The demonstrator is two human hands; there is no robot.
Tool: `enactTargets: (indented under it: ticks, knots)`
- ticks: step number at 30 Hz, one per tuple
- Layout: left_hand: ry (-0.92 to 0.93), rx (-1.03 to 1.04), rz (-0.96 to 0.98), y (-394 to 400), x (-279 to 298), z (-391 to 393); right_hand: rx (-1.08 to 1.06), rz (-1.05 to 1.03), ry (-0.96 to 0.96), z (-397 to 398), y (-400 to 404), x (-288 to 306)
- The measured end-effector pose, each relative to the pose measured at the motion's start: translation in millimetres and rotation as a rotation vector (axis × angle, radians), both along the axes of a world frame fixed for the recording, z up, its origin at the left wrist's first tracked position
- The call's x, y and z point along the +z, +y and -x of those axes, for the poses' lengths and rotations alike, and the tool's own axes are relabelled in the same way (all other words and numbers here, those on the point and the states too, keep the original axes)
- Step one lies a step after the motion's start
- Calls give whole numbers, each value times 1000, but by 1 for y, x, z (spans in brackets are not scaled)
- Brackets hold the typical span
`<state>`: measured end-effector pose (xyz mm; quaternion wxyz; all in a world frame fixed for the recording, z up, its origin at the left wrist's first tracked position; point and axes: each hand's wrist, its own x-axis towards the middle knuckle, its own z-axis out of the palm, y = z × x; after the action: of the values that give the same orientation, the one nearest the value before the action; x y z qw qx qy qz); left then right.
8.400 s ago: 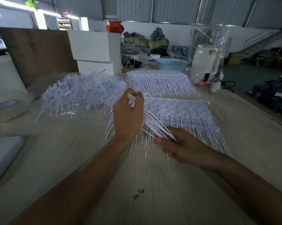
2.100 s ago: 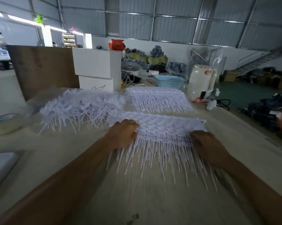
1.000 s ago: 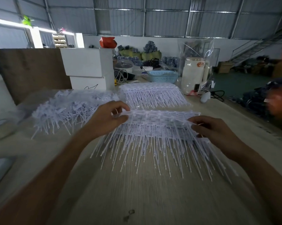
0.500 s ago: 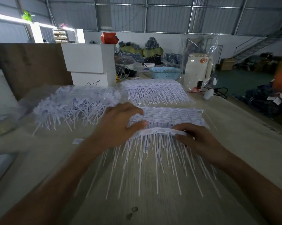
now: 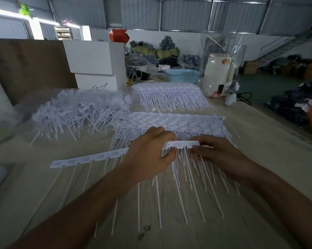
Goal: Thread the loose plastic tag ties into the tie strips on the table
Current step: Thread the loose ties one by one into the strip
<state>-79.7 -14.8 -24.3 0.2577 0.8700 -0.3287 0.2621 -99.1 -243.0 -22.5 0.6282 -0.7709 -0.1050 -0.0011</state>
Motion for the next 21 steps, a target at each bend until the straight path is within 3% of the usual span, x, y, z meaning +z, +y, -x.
enactTargets:
  ticks: [7, 13, 21]
  knots:
    - [12, -17, -31, 3, -3, 2, 70, -113, 76, 7, 5, 6]
    - [-130, -22, -94, 1, -3, 6, 82, -116, 160, 12, 13, 9]
    - [-235, -11, -39, 1, -6, 7, 24, -26, 31, 14, 15, 5]
